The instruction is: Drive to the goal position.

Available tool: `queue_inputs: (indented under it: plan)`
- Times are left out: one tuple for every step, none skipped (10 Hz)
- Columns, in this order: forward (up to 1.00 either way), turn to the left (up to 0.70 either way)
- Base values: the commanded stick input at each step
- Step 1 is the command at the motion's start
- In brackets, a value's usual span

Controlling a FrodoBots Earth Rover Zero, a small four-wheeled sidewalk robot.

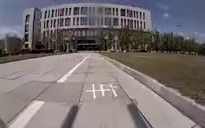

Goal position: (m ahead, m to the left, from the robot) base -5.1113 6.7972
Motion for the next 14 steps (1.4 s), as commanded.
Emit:
queue_inputs:
  plan:
    - [0.70, 0.00]
    - [0.70, 0.00]
    - [0.70, 0.00]
    - [0.70, 0.00]
    - [0.70, 0.00]
    - [0.70, 0.00]
    - [0.70, 0.00]
    - [0.70, 0.00]
    - [0.70, 0.00]
    - [0.70, 0.00]
    - [0.70, 0.00]
    - [0.70, 0.00]
    - [0.70, 0.00]
    - [0.70, 0.00]
